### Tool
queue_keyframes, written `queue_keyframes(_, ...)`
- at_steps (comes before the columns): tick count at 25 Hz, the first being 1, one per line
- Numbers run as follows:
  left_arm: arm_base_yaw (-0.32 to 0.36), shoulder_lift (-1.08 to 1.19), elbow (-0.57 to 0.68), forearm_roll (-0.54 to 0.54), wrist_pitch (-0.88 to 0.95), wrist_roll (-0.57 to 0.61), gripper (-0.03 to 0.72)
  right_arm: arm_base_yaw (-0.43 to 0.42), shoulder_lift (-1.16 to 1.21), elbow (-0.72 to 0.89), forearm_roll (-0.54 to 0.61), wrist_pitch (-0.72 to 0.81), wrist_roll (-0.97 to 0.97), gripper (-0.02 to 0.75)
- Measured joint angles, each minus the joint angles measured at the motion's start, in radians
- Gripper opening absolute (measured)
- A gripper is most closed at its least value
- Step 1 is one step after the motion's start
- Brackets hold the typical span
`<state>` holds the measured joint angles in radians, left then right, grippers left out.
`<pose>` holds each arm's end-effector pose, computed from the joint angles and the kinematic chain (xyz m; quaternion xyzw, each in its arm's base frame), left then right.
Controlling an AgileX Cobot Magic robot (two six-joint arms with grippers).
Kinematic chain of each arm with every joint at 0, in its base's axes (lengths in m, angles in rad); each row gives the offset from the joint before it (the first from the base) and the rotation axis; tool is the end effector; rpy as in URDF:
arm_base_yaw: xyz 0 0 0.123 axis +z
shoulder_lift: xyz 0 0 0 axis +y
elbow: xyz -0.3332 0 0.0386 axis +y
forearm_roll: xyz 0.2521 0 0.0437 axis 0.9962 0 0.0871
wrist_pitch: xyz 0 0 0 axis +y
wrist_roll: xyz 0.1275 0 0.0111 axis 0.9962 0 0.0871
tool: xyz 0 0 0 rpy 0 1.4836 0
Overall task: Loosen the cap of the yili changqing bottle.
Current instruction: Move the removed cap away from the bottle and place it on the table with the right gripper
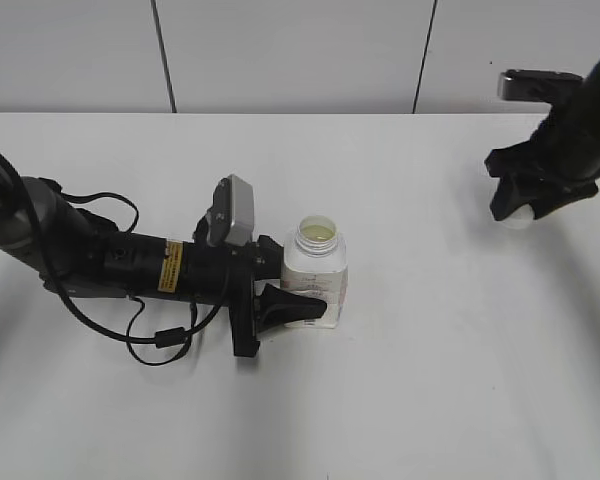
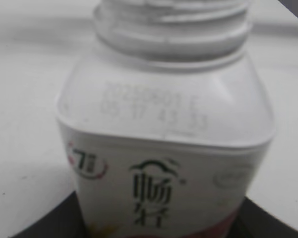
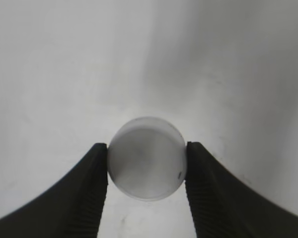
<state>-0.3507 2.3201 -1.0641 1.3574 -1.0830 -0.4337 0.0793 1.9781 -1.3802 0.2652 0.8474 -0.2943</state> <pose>0.3568 -0.2482 0.0686 0.5674 0.5976 -0.3949 0.4062 0.4257 0.0591 0.1857 -0.1079 0.9827 0.0959 0.1162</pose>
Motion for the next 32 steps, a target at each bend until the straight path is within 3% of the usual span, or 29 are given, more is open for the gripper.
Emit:
queue_keyframes(4,0.0,0.0,0.0,-0.001,0.0,0.0,0.349,-0.044,-0.011,0.101,0.003,-0.084,0.005,0.383)
queue_keyframes(13,0.0,0.0,0.0,-0.001,-0.001,0.0,0.349,-0.046,-0.011,0.238,-0.003,-0.265,0.023,0.383)
queue_keyframes(32,0.0,0.0,0.0,-0.005,-0.001,0.0,0.349,-0.046,0.01,0.24,-0.01,-0.237,0.029,0.383)
